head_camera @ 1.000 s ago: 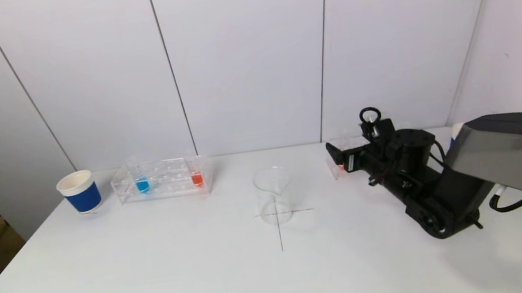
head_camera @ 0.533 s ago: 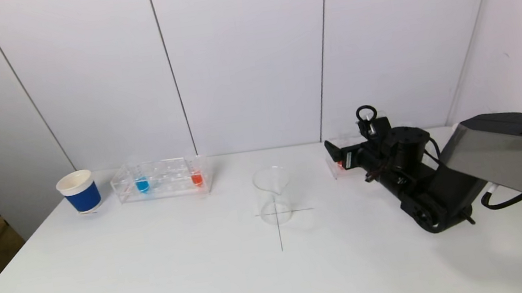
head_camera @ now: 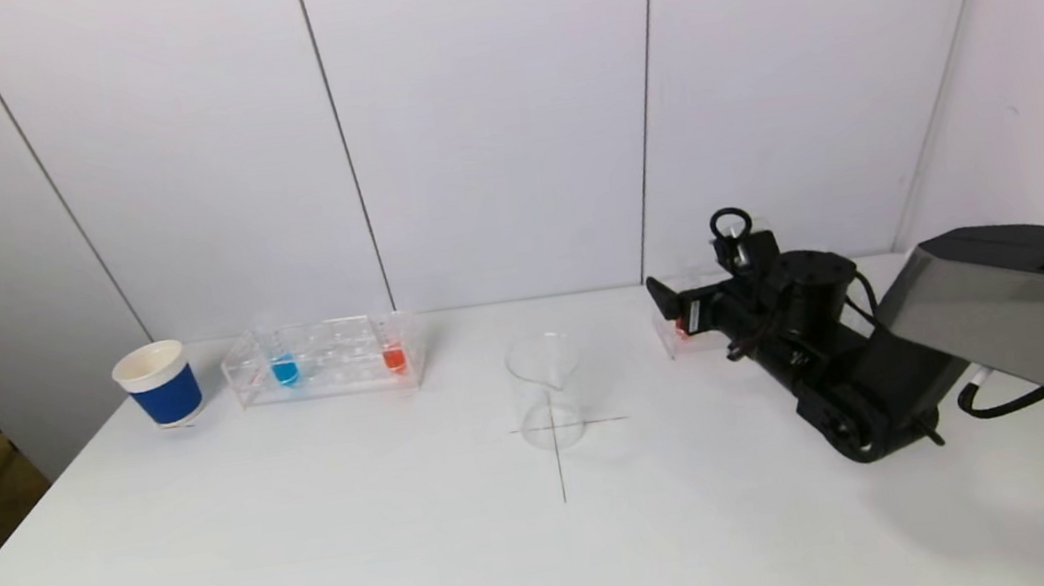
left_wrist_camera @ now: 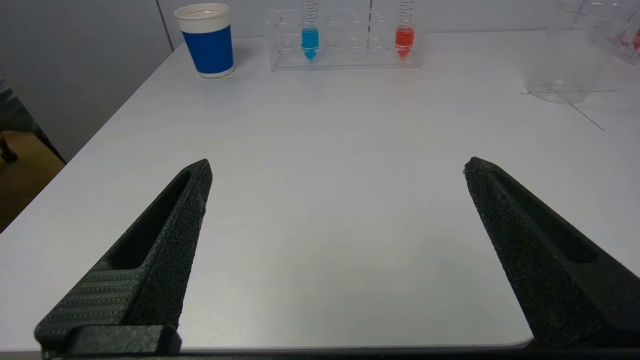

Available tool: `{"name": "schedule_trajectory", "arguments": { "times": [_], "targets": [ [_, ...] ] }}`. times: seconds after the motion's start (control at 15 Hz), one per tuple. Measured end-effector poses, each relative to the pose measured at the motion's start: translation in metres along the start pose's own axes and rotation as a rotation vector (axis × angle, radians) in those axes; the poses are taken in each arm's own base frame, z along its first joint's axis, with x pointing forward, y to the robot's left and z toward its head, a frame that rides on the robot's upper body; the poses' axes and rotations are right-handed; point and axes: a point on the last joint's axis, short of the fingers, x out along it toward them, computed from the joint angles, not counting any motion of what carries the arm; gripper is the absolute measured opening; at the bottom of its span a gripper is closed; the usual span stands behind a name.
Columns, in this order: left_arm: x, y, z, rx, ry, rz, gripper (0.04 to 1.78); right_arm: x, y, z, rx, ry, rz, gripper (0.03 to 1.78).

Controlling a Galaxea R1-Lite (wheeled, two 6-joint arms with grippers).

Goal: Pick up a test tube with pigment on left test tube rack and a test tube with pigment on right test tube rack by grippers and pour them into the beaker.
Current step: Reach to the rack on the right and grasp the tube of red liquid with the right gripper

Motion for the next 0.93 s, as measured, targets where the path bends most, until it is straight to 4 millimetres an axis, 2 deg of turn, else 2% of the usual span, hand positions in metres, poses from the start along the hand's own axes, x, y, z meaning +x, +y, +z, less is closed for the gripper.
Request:
{"name": "schedule_trajectory", "arguments": {
  "times": [0.53,0.93],
  "targets": [
    [0.0,0.0,0.0,0.0,0.0,0.0,1.76,0.0028,0.0092,-0.0001,-0.005,-0.002,0.018,1.77],
    [0.0,0.0,0.0,0.0,0.0,0.0,1.76,0.0052,0.0071,-0.0007,-0.005,-0.006,0.001,1.77]
  ]
}}
